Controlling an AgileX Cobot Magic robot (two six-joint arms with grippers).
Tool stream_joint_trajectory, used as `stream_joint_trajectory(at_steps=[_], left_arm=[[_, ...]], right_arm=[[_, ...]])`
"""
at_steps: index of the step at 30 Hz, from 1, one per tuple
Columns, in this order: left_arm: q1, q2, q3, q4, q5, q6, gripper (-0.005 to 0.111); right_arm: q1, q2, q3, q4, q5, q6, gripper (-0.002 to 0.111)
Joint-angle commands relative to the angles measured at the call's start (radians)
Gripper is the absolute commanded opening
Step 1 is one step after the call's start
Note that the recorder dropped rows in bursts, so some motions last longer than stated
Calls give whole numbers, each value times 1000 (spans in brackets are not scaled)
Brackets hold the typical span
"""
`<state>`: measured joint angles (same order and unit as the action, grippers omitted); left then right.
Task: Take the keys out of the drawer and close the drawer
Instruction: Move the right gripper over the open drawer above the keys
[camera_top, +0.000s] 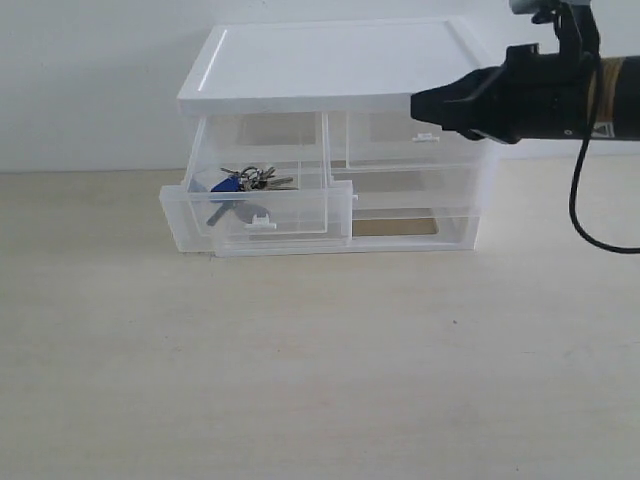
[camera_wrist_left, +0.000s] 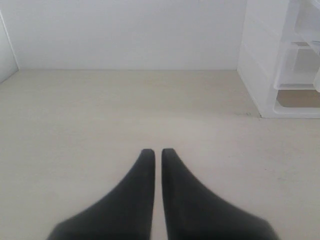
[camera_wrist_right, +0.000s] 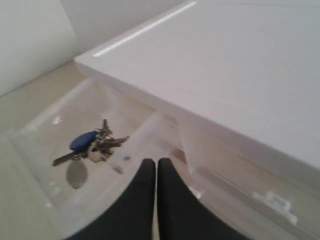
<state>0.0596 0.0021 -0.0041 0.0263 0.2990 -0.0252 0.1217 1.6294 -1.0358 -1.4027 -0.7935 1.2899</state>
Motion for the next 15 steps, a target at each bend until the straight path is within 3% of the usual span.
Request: stream_joint_trajectory(at_steps=[1, 5, 7, 13, 15], left_arm=[[3, -2, 4, 1, 1, -14, 4], [3, -2, 4, 1, 1, -14, 4], [3, -2, 4, 1, 1, -14, 4], [3, -2, 4, 1, 1, -14, 4], [3, -2, 4, 1, 1, -14, 4]], right_arm=[[88, -14, -112, -252, -2, 160, 9], [221, -14, -182, -342, 193, 370, 42], [282, -14, -209, -342, 270, 381, 52], [459, -14, -283, -342, 454, 208, 52], [533, -14, -290, -342, 664, 178, 52]])
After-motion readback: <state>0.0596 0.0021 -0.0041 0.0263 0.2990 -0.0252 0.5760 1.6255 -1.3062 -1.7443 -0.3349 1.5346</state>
